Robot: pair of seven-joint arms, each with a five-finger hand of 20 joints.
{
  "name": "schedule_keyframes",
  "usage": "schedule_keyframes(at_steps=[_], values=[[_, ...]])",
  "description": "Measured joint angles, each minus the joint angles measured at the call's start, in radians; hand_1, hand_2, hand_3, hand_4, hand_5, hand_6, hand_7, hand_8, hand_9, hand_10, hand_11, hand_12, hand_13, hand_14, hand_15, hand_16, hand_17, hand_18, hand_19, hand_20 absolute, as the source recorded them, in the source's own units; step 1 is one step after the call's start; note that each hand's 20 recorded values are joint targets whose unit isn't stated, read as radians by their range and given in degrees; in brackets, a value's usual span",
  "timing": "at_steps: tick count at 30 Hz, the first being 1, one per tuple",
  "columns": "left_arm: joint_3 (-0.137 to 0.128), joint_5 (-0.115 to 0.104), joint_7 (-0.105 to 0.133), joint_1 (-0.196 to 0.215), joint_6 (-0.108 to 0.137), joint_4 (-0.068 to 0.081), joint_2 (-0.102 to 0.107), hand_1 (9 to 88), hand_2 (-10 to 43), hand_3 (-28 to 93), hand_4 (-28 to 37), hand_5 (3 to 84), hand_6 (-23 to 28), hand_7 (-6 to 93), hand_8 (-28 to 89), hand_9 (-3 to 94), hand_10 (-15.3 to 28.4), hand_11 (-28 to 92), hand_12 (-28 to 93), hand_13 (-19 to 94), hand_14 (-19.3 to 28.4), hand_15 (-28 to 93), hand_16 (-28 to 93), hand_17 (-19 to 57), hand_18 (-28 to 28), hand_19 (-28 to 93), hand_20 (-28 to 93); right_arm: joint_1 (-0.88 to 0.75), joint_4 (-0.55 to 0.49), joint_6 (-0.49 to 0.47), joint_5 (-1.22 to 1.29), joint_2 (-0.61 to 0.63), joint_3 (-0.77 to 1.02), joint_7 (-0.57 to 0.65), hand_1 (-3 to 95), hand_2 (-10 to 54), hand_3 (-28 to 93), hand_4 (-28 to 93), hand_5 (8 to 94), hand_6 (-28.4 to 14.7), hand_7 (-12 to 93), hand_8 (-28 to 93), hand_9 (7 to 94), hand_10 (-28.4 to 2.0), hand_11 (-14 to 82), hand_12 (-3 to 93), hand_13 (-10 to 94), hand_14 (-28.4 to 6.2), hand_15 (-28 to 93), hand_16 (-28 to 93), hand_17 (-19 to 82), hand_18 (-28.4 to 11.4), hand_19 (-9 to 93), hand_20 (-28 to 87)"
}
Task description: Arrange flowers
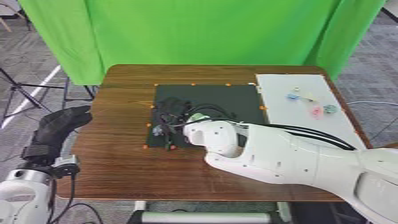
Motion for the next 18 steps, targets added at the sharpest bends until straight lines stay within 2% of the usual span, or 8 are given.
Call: schedule_keyframes(at_steps=[2,6,13,18], values=[[0.000,0.001,-0.002,0.000,-0.003,0.000,0.000,27.9,10.5,62,-26.0,46.9,5.2,18.3,-8,47.8,16.0,22,9,37,19.2,20,-5,7.8,10.5,9,12,-0.003,-0.007,-0.029,0.000,0.004,0.013,0.001,49.8,-9.5,62,-15,61.5,1.9,23,8,69.0,-12.0,13.8,22.2,85,-1.1,62,34,59,-11.6,93,55],[0.000,0.004,-0.006,0.000,-0.009,0.000,0.000,28.0,10.2,62,-25.7,46.8,5.1,18.4,-8,47.7,16.0,22,9,38,19.4,20,-5,7.8,10.5,9,12,-0.005,-0.029,-0.084,0.003,0.017,0.035,0.002,46.2,-9.5,68,-16,59.0,2.3,21,-7,65.7,-12.0,12.5,22.1,85,-1.5,61,34,58,-11.9,93,54],[-0.001,0.005,-0.006,0.000,-0.012,0.000,-0.005,28.3,9.7,62,-25.4,46.8,5.1,18.4,-8,47.7,16.1,22,9,38,19.3,20,-6,7.8,10.6,9,12,-0.011,-0.122,-0.133,0.034,0.082,0.126,0.002,45.4,-9.5,68,-14,57.7,1.9,21,-8,64.1,-11.9,11.6,22.2,83,-1.6,61,34,56,-12.1,93,53],[-0.003,0.005,-0.004,0.002,-0.013,0.000,-0.014,28.4,9.5,62,-25.3,46.8,5.0,18.5,-8,47.8,16.1,22,9,38,19.4,20,-5,7.8,10.9,9,12,-0.003,-0.167,-0.075,0.052,0.163,0.208,0.012,38.3,-9.5,67,-15,53.0,0.2,17,-6,53.6,-13.3,7.2,20.3,82,-2.4,59,33,54,-12.7,92,49]])
